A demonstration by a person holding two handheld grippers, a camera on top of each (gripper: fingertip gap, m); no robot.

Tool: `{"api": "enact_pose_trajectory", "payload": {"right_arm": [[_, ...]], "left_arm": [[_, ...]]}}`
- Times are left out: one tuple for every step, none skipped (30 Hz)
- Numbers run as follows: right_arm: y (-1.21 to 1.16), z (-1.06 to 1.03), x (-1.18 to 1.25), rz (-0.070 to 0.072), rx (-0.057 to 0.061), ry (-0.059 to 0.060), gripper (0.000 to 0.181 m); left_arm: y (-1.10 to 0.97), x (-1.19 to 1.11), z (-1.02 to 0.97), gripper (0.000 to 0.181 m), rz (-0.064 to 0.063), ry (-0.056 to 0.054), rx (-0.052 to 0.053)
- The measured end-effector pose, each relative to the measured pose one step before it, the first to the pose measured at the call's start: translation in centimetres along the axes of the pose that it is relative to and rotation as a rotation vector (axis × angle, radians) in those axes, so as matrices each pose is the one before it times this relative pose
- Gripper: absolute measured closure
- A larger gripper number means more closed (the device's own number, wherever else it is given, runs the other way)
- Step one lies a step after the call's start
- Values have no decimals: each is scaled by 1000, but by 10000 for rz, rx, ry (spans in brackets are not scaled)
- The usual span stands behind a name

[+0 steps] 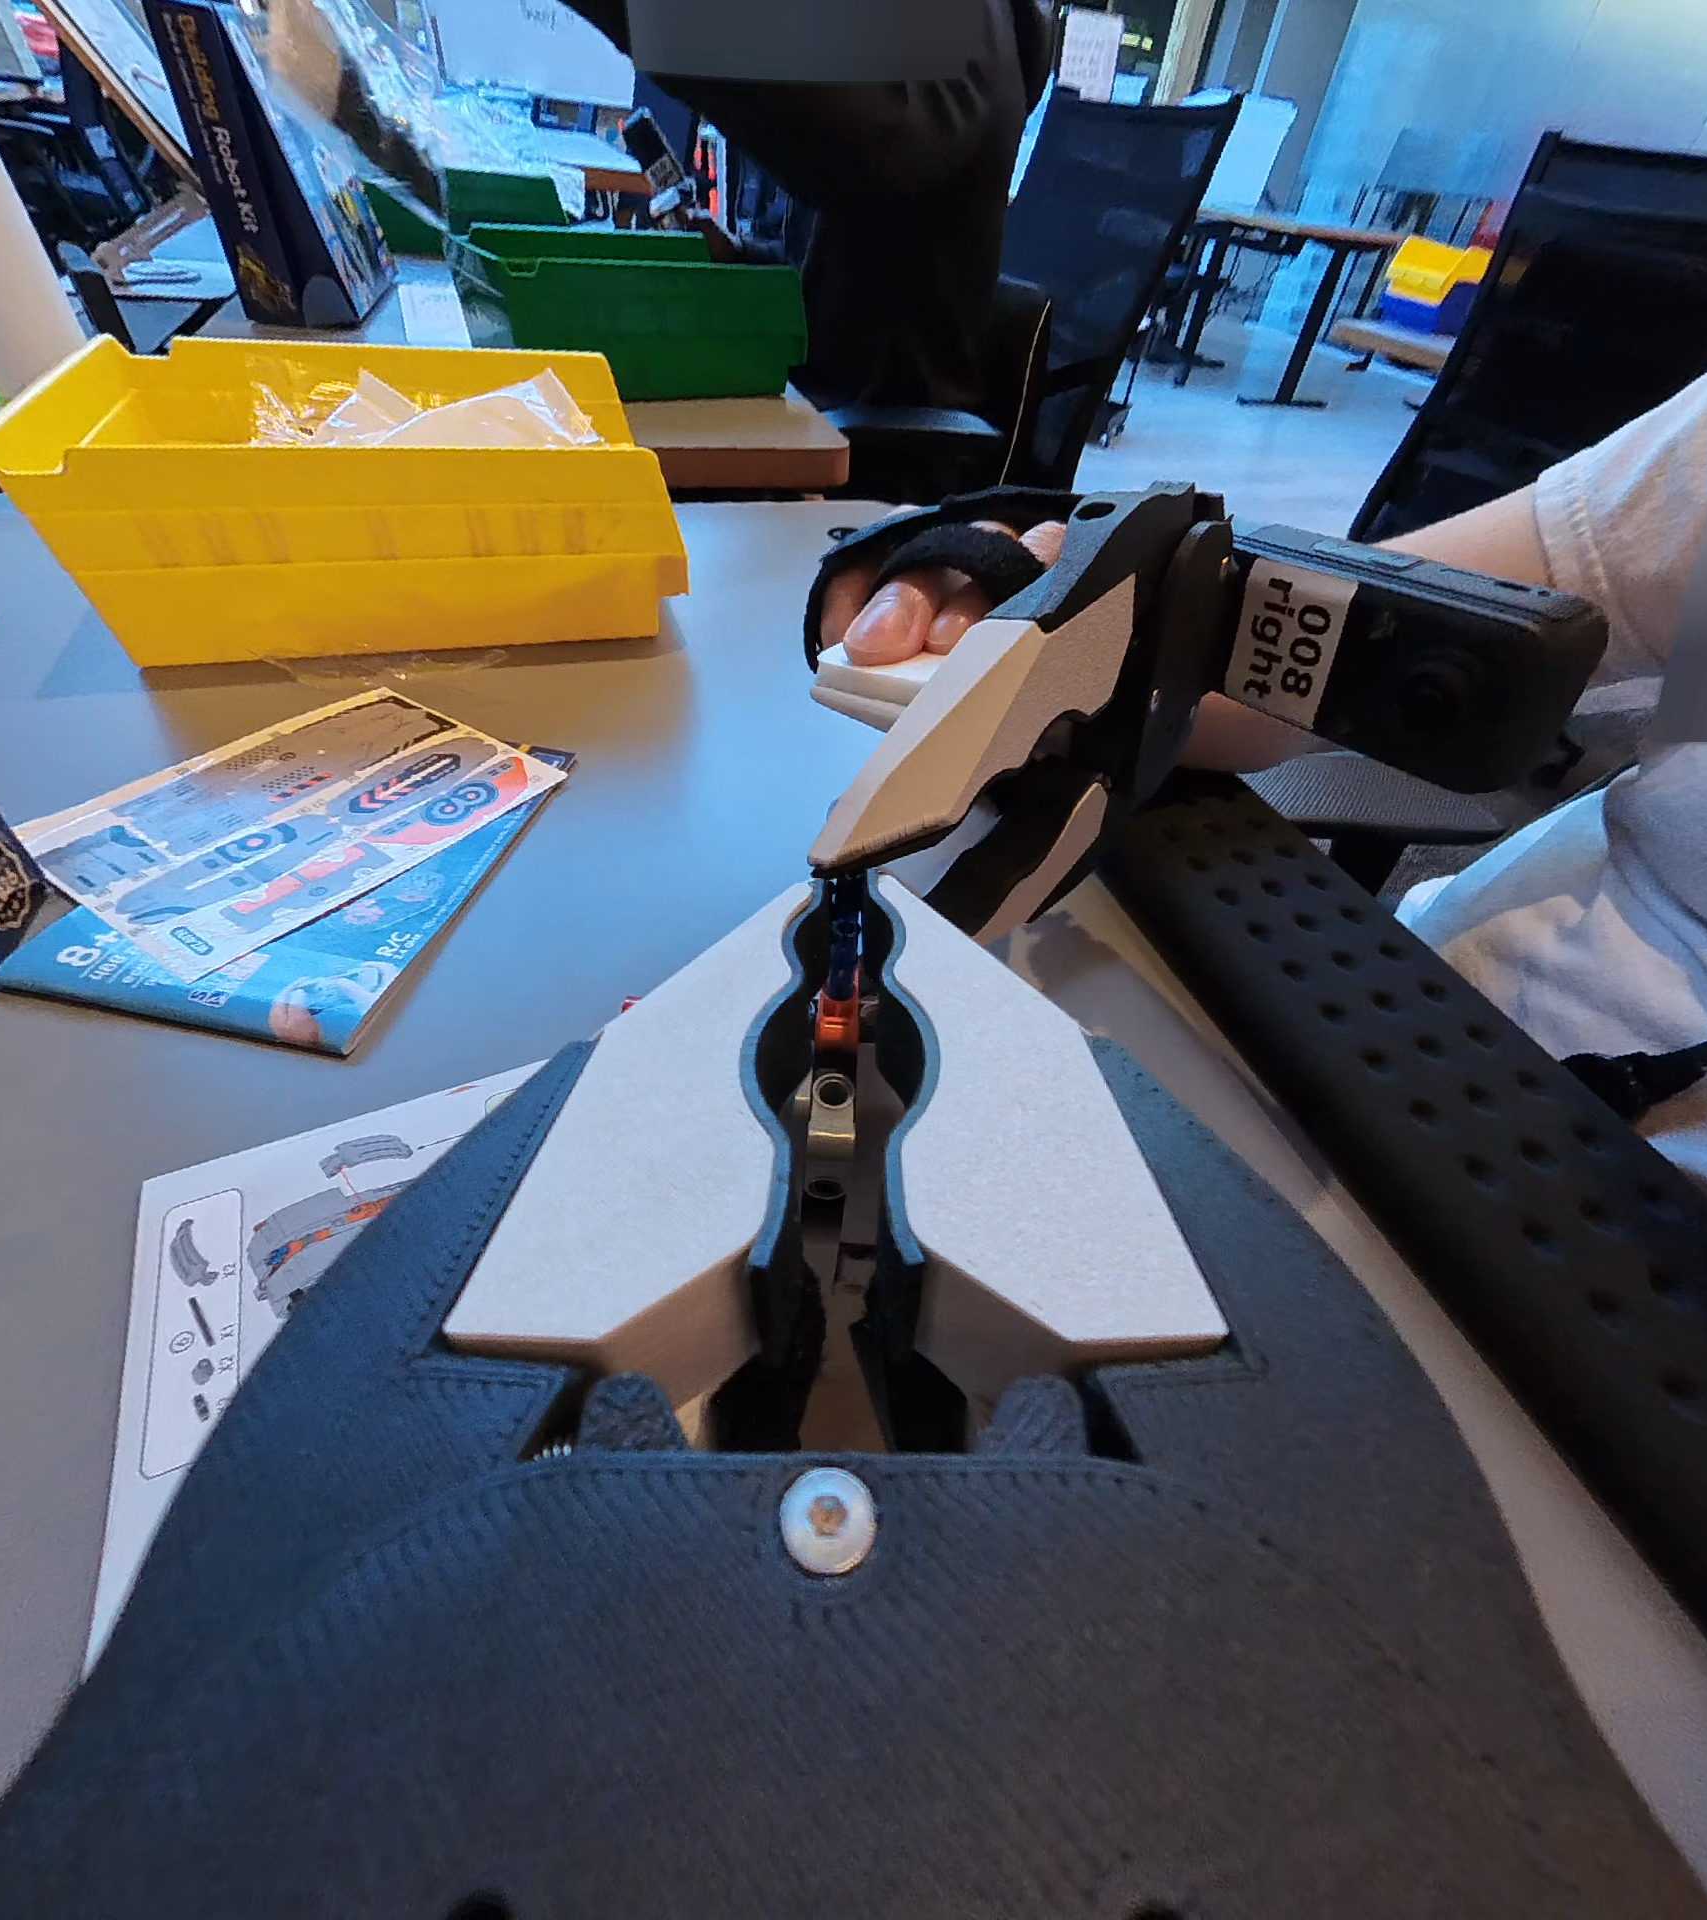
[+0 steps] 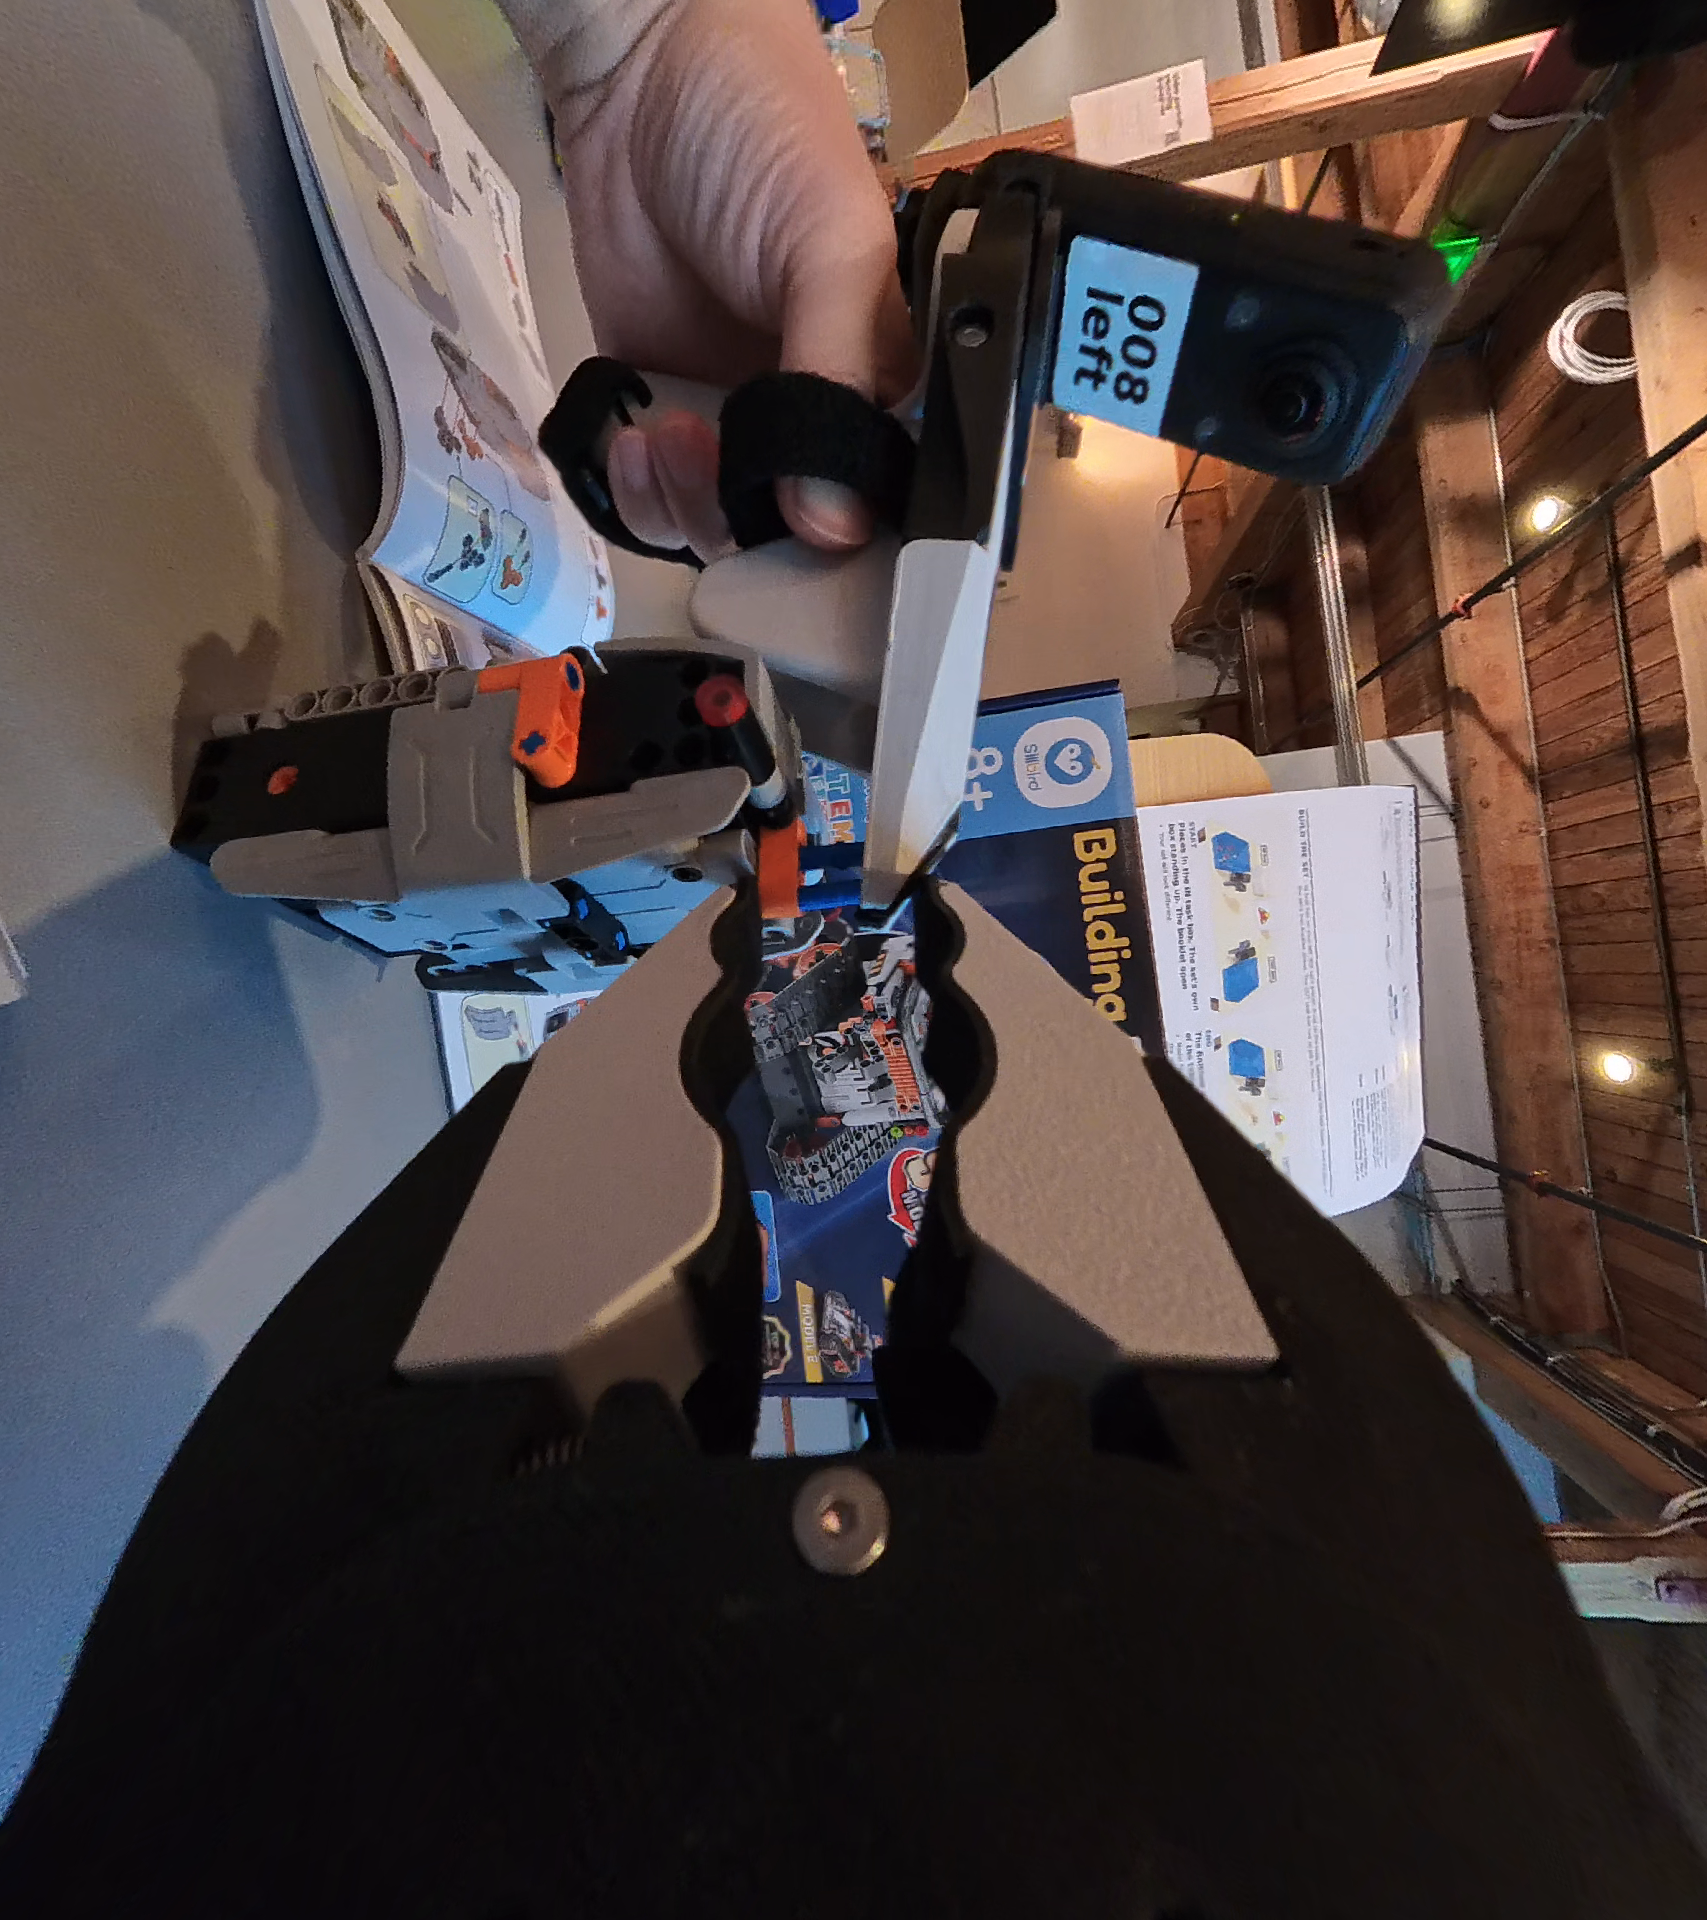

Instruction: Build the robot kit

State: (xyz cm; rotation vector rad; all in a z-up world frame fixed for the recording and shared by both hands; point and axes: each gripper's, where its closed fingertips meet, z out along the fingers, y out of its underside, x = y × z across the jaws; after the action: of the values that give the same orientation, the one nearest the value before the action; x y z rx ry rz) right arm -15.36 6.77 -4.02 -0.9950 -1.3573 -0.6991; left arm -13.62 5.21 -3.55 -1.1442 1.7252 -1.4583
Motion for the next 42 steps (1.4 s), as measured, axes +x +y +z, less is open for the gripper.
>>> {"api": "enact_pose_trajectory", "payload": {"right_arm": [[-3, 28, -10, 34, -32, -74, 154], [-19, 4, 1, -23, -23, -35, 154], [-17, 3, -2, -70, -31, -8, 154], [11, -7, 2, 6, -21, -1, 154], [17, -20, 0, 45, 4, 21, 154], [26, -21, 12, -11, 5, 66, 154], [39, -30, 13, -29, -12, 51, 154], [17, -14, 1, 47, -23, 55, 154], [3, -11, 5, 51, -10, 96, 154], [1, -16, 10, -52, -25, 80, 154], [38, -6, 8, -75, -78, 56, 154], [-14, -4, 9, -27, -47, 82, 154], [-40, -9, -4, -115, -22, 71, 154], [-35, 12, -3, -122, -33, 9, 154], [-61, 16, -18, -7, 18, -35, 154], [-62, 20, -15, 18, 52, -82, 154], [-1, 23, -13, -19, 0, -92, 154], [-25, 23, -7, 63, 39, -56, 154], [-42, 29, -36, 201, 119, -81, 153], [-10, 53, -23, 350, 93, -96, 153], [-27, 19, -18, 293, 62, -29, 152], [-36, 5, -22, 41, 67, 42, 152], [-6, 18, 14, -165, 21, 85, 152], [-2, 27, 3, -97, -26, 67, 152], [-8, 48, 29, 32, -14, 32, 151], [-7, 30, 150, 72, 0, 56, 149], [-8, 10, 226, 70, 6, 64, 144], [31, 2, 200, 115, -23, 10, 139], [-4, -8, 55, 146, -3, -85, 138], [-16, -1, -50, 25, 19, -106, 138], [-50, -10, -100, -91, 79, -74, 140], [-22, -15, -227, -135, 56, -105, 144], [-22, 4, -322, -110, 31, -133, 151], [-6, -15, -57, -62, 27, 35, 152], [-3, -3, 3, -88, 24, 35, 152], [2, -18, -8, -48, 16, -3, 152], [1, -19, 8, -44, 9, 5, 152], [-1, -23, 23, -102, -1, 62, 151], [-39, -17, 17, -129, 7, 91, 151], [-24, -8, 2, -121, 6, 67, 151], [-15, -1, -26, -77, 10, 23, 152], [-11, 9, -1, -32, 11, 4, 152]], "left_arm": [[-2, -1, -21, 178, -26, 32, 66], [1, 20, -22, 179, -56, 40, 38], [10, 14, -21, 178, -39, 23, 0], [7, 4, -3, 178, 3, -13, -28], [6, 0, 21, 178, 30, -45, -76], [3, -25, 37, 178, 55, -70, -126], [9, -15, 40, 179, 70, -81, -140], [15, -14, 27, 179, 67, -72, -103], [11, 5, 5, 179, 3, -35, -75], [6, -2, 15, 179, -28, -8, -35], [-9, -10, 10, 179, -27, 9, 20], [-2, 16, 8, 179, -50, 56, 71], [-3, 37, -34, 179, -54, 86, 129], [-5, 31, -40, 179, -39, 95, 162], [4, 45, -51, 178, -43, 103, 153], [10, 49, -54, 178, -57, 97, 130], [-6, 7, -34, 178, -78, 66, 95], [0, 4, -36, 178, -52, 41, 45], [13, 24, -50, 178, 37, -3, 11], [3, -26, -30, 178, 54, -48, -15], [6, -22, -24, 178, 21, -36, -46], [19, 2, -14, 179, 28, -23, -57], [13, 5, -23, 178, 13, -21, -36], [-4, -21, -21, 178, 4, -23, -25], [14, -23, -44, 178, 7, -25, -20], [-2, -18, -45, 178, -8, -16, -8], [3, -7, -23, 178, -18, 2, 0], [4, -3, 11, 178, -15, 10, 1], [1, 31, 29, 178, -10, 28, 1], [-2, 11, 40, 178, -21, 18, 8], [-2, 3, 28, 178, -53, 25, 7], [-3, 16, 24, 178, -45, 22, 2], [-2, -5, 31, 178, -11, 4, -5], [-4, 13, 10, 178, -16, 7, -7], [-2, 7, -8, 178, -21, 9, -7], [3, 4, 22, 178, -25, 7, -1], [-8, -5, 26, 178, -34, 12, 5], [-4, -1, 18, 178, -50, 13, 2], [-9, 8, 26, 178, -43, 18, 6], [-10, 6, 24, 178, -28, 14, 8], [11, 13, -6, 178, -32, 17, -3], [-1, 9, -6, 178, -9, 3, -15]]}}
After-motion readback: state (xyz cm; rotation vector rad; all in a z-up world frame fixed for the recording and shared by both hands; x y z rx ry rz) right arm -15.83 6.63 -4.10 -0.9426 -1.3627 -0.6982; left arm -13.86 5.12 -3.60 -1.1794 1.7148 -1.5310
